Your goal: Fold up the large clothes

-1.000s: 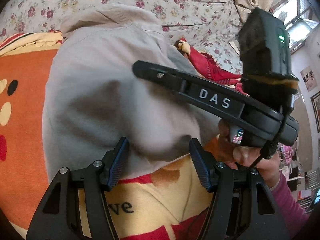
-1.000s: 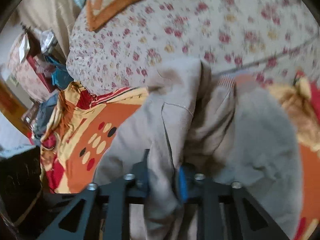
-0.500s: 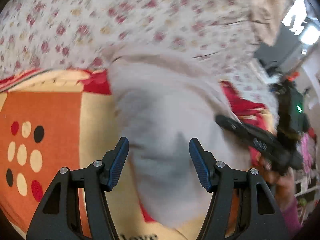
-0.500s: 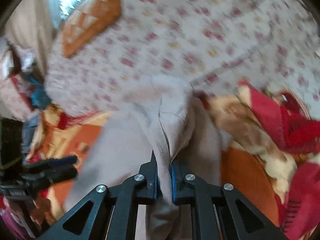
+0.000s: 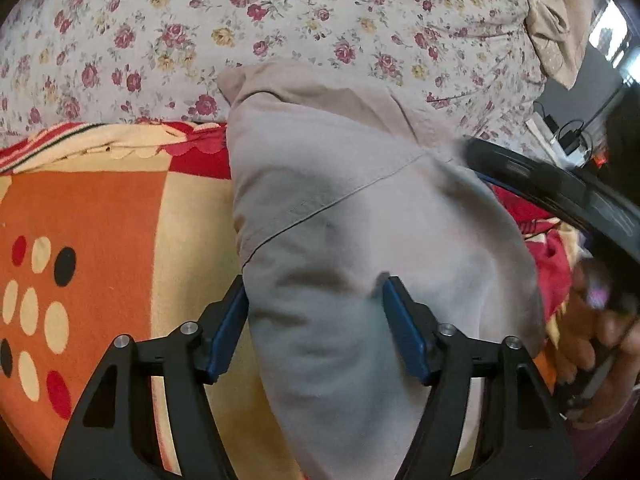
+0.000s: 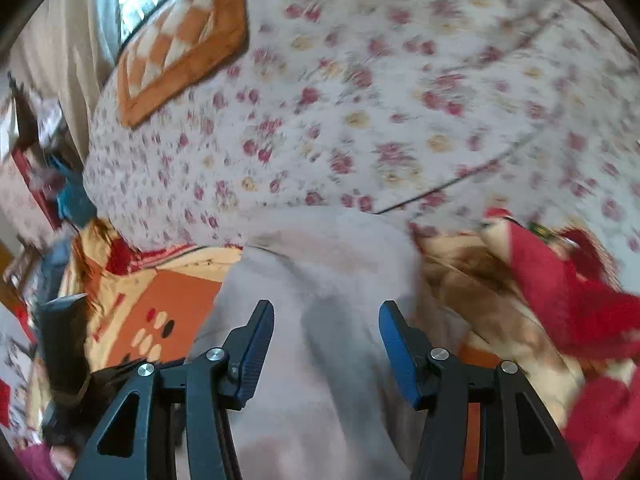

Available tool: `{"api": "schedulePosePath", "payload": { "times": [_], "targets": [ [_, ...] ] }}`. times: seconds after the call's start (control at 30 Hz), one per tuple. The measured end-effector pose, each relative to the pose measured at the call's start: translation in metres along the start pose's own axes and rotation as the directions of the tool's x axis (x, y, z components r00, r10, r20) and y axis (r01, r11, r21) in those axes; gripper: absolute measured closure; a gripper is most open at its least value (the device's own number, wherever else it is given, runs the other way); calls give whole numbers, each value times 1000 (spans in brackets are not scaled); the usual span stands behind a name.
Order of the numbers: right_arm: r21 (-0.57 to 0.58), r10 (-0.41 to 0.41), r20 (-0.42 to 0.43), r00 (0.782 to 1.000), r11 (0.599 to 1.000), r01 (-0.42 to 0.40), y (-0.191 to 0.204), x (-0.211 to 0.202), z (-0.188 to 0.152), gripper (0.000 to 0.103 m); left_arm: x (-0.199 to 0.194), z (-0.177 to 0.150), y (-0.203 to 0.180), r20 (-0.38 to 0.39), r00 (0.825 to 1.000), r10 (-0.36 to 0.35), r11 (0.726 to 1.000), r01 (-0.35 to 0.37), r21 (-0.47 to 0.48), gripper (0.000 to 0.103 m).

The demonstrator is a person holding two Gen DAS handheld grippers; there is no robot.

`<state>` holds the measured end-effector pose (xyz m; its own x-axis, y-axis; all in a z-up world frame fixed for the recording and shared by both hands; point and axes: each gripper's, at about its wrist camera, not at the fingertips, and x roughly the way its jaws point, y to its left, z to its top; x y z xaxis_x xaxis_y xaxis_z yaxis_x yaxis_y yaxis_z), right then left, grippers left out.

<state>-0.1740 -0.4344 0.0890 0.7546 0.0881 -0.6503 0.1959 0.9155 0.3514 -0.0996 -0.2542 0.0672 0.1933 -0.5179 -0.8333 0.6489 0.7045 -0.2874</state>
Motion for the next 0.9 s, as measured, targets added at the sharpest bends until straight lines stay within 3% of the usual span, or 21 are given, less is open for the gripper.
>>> {"api": "schedulePosePath", "payload": {
  "times": [0.07, 0.17, 0.27, 0.47, 0.57, 0.63, 0.7, 0.73, 0.8, 0.9],
  "targets": [
    [16, -8, -48, 999, 1000, 9, -1, 32, 4, 56, 3, -3, -2, 14, 999, 29, 999, -29, 29, 33],
    [68, -125, -92, 988, 989, 131, -24, 69, -1, 64, 6, -9, -3, 31, 999, 24, 998, -26, 53, 29],
    [173, -104, -90, 990, 978, 119, -54, 81, -14, 64, 12, -10, -1, 15, 1000, 5, 999, -6, 39, 29],
    [157, -111, -77, 991, 980, 122, -54, 31, -21, 57, 3, -14, -4, 5, 1000, 23, 999, -23, 35, 29],
    [143, -106, -61, 993, 983, 113, -52, -5, -35, 49, -19, -16, -10, 40, 999, -3, 999, 2, 34, 29],
    [141, -104, -59, 993, 984, 112, -52, -21, -48, 37, -32, -20, -18, 73, 997, -29, 998, 26, 51, 29],
    [143, -98, -67, 993, 984, 107, -53, -29, -63, 37, -37, -26, -24, 87, 995, -46, 996, 39, 79, 29],
    [138, -83, -81, 993, 986, 93, -51, -29, -70, 40, -35, -29, -26, 79, 996, -37, 995, 30, 91, 29],
    [107, -28, -128, 991, 993, 42, -44, -26, -89, 78, -26, -41, -31, 46, 999, 22, 991, -28, 129, 29],
    [64, -48, -166, 985, 996, 60, -35, -24, -113, 90, -11, -61, -27, 4, 996, 87, 981, -86, 172, 28]
  ]
}}
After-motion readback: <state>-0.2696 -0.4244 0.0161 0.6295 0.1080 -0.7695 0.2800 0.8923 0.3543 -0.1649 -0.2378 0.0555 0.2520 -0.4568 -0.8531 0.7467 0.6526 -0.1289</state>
